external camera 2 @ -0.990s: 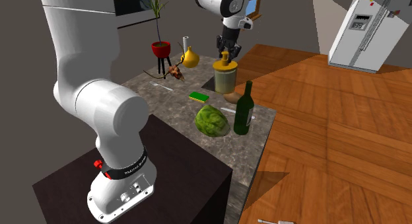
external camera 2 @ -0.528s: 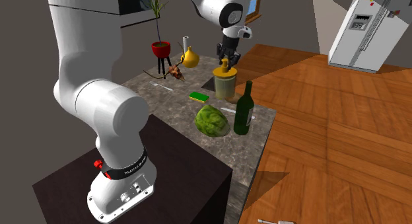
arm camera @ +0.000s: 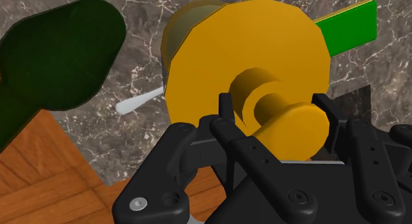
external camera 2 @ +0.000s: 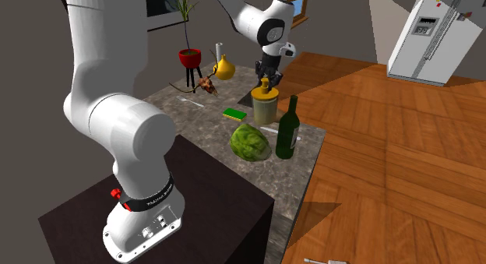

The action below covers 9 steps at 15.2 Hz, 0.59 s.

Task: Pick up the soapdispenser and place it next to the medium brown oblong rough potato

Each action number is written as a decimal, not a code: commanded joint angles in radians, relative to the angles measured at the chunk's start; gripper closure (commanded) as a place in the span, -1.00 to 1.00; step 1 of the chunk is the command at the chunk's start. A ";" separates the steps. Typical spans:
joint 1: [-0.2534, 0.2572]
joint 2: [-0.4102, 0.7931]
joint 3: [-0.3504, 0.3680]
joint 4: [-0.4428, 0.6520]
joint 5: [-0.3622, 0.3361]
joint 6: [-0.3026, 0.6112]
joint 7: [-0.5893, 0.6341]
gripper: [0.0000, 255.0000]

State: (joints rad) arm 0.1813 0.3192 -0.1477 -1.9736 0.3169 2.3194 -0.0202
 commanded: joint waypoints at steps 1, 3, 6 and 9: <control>0.000 0.016 0.004 -0.007 0.008 0.023 -0.007 1.00; -0.002 0.032 0.007 -0.011 0.017 0.044 -0.016 1.00; -0.005 0.059 0.013 -0.017 0.030 0.074 -0.029 1.00; -0.009 0.087 0.019 -0.021 0.043 0.104 -0.042 1.00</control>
State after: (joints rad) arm 0.1734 0.3967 -0.1310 -1.9919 0.3547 2.4112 -0.0577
